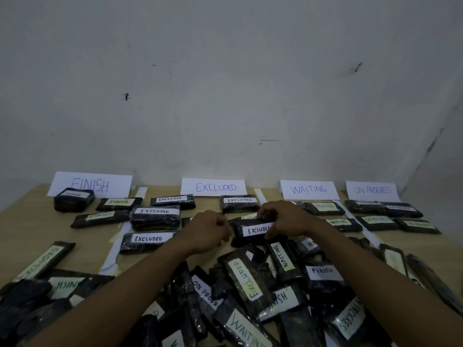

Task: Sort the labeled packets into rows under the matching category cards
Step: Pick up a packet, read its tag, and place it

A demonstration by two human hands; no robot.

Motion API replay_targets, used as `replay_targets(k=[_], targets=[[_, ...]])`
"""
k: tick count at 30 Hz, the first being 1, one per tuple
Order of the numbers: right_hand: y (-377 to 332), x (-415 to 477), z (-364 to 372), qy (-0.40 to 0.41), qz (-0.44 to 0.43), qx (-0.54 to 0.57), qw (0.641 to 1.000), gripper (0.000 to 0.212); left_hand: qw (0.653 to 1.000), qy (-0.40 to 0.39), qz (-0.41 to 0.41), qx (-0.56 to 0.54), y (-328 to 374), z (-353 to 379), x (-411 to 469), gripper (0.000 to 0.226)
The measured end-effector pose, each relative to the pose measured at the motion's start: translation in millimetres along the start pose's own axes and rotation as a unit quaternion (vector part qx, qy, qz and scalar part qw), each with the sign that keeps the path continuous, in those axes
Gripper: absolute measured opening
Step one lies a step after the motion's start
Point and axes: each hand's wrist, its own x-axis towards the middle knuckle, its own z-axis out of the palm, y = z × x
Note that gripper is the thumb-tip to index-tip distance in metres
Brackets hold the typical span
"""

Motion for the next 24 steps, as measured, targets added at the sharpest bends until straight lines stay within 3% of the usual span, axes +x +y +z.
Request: replay_targets(k=[3,7,12,19,24], targets=[[2,3,1,-0.002,0.002,0.011,1.000,0.042,0.994,0.069,0.029,0.078,-2,-4,14,0.019],[4,3,6,0.021,-0.001,0.023,1.000,0.046,0.986,0.001,0.065,0.152,-5,-7,47,0.027],[11,2,13,0.052,-0.014,-0.002,0.999,0.054,0.974,-0.052,0.066,0.212,2,-1,83,0.020],[19,-2,19,0.106,-0.038,0.043,0.993,0.035,0.965,-0.041,0.063,0.252,9,-1,105,0.016],[14,-1,20,0.097,-0.050,0.043,0.993,0.037,0.965,-0.021,0.063,0.255,7,2,109,0.019]])
